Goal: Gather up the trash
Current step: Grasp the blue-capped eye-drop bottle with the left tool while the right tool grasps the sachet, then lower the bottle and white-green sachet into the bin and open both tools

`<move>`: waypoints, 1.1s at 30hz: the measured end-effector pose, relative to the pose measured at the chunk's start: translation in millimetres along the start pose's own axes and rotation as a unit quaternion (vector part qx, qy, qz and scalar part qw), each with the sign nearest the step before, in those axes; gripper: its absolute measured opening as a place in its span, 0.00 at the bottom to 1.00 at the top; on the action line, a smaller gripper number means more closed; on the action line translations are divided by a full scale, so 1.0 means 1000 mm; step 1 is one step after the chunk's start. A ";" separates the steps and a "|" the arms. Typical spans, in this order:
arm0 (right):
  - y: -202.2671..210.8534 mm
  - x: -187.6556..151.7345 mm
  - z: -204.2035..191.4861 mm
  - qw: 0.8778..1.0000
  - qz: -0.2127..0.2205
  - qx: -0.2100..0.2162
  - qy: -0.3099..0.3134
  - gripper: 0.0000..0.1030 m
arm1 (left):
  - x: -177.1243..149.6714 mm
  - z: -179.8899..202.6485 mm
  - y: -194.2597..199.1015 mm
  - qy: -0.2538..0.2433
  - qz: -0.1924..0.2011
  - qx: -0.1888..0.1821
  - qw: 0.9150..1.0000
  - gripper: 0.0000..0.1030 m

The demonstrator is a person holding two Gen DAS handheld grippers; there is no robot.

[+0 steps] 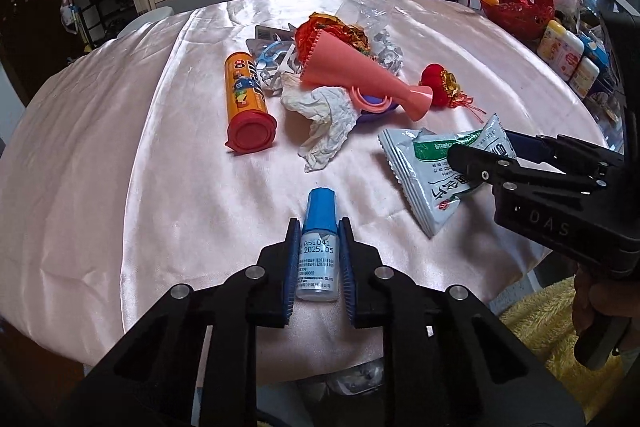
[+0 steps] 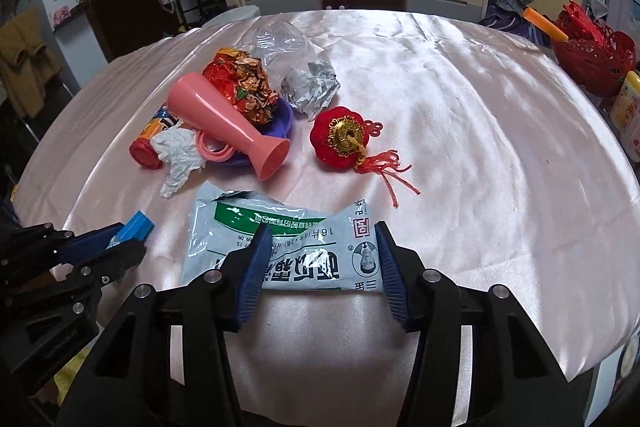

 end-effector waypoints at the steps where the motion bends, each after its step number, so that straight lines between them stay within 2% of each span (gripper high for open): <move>1: 0.001 0.000 -0.001 1.000 -0.001 0.004 0.000 0.47 | -0.001 0.001 0.001 0.001 0.000 -0.004 1.000 0.17; 4: 0.004 -0.004 -0.002 1.000 -0.002 0.009 0.003 0.44 | -0.005 0.003 0.003 0.007 -0.001 -0.019 1.000 0.17; 6: 0.007 -0.008 -0.007 1.000 -0.006 0.026 0.004 0.31 | -0.008 0.005 0.005 0.006 -0.002 -0.024 1.000 0.17; 9: 0.013 -0.015 -0.010 1.000 -0.009 0.029 0.007 0.28 | -0.013 0.008 0.009 0.007 -0.004 -0.031 0.999 0.17; 16: 0.032 -0.037 -0.012 0.999 -0.019 0.050 -0.004 0.25 | -0.035 0.020 0.025 0.018 -0.009 -0.061 0.998 0.17; 27: 0.067 -0.086 -0.021 0.998 -0.027 0.056 0.010 0.25 | -0.091 0.039 0.055 0.021 -0.019 -0.064 0.998 0.17; 33: 0.063 -0.125 -0.023 0.996 -0.061 0.061 0.011 0.25 | -0.124 0.045 0.052 0.030 -0.041 -0.067 0.996 0.17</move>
Point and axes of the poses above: each gripper's, at about its wrist camera, not at the fingertips, and y roughly against the way its jaws point, z to its right, x to its top, the point moved 9 cm from there along -y, roughly the way its jaws point, and after that the axes turned 4 degrees about -y, right-handed, at the moved point
